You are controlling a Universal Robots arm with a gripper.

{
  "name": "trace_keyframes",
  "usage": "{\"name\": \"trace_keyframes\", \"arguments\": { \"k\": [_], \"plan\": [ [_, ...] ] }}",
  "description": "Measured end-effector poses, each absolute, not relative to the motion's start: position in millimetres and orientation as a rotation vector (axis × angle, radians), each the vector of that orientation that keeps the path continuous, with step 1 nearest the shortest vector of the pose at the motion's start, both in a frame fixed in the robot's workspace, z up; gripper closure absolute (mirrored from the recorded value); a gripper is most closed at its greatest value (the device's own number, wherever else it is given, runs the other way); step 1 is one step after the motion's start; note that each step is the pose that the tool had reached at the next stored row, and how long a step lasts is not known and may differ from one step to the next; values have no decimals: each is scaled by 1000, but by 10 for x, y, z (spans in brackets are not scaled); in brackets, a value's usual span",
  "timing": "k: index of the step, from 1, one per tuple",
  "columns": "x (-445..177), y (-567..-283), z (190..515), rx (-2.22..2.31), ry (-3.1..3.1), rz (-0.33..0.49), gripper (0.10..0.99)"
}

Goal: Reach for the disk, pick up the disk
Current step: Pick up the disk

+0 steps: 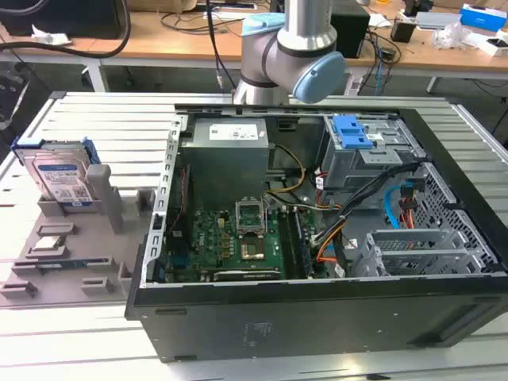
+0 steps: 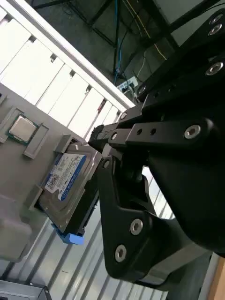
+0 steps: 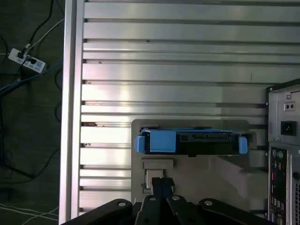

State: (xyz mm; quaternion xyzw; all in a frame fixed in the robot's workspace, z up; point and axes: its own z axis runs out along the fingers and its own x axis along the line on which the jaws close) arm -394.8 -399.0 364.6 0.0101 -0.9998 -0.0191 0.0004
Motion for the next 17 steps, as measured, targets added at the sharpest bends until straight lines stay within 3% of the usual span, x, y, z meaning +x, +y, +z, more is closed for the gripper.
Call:
{"name": "trace_keyframes", "arguments": {
  "k": [17],
  "plan": [
    [-3948, -3990, 3646, 640, -3067, -58, 980]
  ]
}}
